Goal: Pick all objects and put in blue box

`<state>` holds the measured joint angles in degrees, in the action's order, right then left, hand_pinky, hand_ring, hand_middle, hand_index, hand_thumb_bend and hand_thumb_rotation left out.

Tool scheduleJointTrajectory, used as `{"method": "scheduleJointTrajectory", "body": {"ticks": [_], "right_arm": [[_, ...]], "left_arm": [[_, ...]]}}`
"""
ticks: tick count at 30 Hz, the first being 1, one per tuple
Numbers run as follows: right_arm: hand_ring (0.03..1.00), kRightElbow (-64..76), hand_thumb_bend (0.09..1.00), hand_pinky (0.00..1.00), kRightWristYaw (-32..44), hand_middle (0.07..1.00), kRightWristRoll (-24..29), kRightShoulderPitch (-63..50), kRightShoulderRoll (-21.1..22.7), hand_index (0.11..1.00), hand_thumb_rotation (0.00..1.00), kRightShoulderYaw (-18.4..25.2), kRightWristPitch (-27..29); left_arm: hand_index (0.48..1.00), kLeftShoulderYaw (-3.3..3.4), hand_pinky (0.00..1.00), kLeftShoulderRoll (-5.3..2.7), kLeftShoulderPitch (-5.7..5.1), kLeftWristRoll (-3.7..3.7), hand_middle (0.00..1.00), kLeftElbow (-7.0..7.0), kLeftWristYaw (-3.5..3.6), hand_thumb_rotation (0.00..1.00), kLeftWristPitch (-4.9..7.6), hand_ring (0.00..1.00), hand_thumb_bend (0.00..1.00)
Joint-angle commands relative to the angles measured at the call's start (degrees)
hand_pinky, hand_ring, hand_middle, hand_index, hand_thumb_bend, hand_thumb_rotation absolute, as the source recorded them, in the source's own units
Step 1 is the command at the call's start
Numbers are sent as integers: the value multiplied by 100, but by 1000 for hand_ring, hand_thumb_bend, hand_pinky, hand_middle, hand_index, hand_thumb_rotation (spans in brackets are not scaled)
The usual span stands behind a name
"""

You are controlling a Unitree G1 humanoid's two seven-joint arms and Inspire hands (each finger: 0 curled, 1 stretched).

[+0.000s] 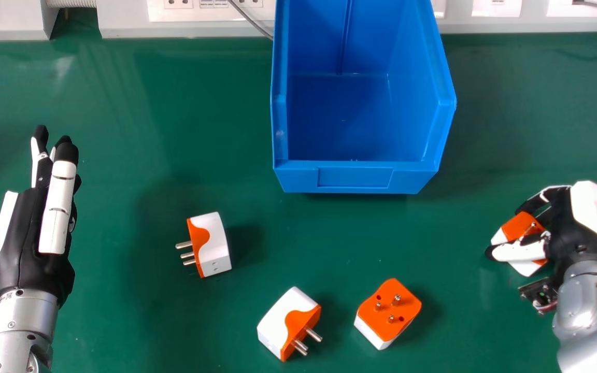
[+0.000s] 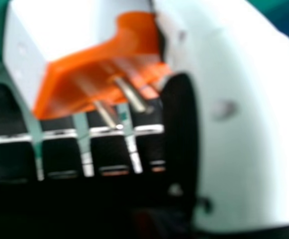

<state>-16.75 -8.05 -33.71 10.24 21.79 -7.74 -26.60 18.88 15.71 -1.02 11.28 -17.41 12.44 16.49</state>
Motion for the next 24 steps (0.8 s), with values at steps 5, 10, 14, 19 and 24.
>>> {"method": "scheduleJointTrajectory", "body": {"ticks": [5,10,14,19,24], "right_arm": [[428,-88,490,319,-42,499,-44,-57,90,546,0,-23,44],[443,-3,492,334,-21,506,69,-66,36,525,0,73,42],[453,110,493,344,-20,509,150,-99,-5,511,0,131,48],[459,646,494,352,-51,509,271,-307,-91,503,0,236,54],[462,1175,494,357,-127,508,263,-505,-217,498,0,314,2]], "left_arm": [[1000,40,1000,95,22,10,1000,133,1,918,23,1000,533],[1000,19,1000,91,3,-20,1000,194,-45,903,-12,1000,525],[1000,22,1000,104,23,-27,1000,152,-37,888,4,1000,523],[1000,16,1000,103,1,-22,1000,200,-30,874,-11,1000,523],[1000,17,1000,116,28,-28,1000,141,-29,865,-3,1000,521]]}}
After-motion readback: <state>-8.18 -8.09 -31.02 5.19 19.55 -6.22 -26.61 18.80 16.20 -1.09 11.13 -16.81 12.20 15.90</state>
